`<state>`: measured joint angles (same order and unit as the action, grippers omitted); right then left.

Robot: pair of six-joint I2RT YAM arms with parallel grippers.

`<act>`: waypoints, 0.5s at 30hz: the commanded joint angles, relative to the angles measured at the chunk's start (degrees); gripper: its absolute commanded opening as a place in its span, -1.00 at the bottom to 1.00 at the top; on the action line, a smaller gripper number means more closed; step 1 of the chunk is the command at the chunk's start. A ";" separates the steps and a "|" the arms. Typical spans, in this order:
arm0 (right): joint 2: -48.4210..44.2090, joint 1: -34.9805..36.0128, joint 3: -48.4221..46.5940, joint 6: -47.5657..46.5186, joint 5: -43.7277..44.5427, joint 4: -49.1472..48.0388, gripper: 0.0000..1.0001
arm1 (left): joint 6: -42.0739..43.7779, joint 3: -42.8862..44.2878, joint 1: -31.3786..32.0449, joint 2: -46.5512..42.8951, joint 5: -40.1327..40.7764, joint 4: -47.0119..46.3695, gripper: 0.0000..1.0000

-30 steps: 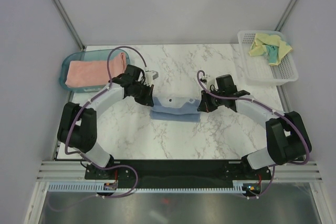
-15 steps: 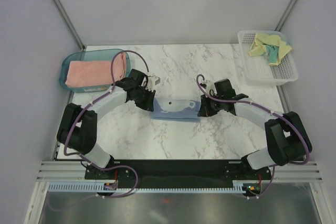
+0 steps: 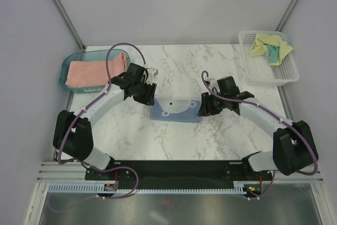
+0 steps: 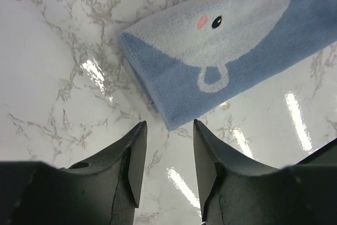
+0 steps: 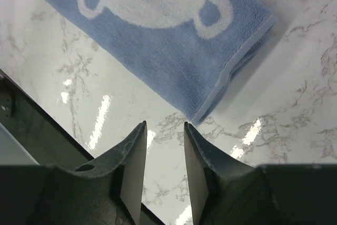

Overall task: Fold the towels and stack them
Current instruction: Fold the towel, then smooth out wrinkles on the folded towel

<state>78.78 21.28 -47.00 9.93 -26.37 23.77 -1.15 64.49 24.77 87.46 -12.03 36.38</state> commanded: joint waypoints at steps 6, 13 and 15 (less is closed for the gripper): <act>2.51 0.43 -2.31 15.90 -1.84 -11.98 -0.35 | -12.81 -1.38 0.01 1.12 -10.39 -10.97 -0.07; 9.19 0.43 6.30 16.35 -0.44 -24.98 -0.34 | -16.25 -2.88 -2.01 11.58 -5.02 -15.81 -0.12; 9.81 0.43 7.10 15.82 0.44 -25.00 -0.34 | -17.22 -2.35 -2.71 12.82 -4.41 -15.73 -0.12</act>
<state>87.99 21.54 -41.01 24.73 -26.72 4.54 -14.28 62.13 23.11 99.07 -17.87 23.53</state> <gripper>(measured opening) 0.330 0.442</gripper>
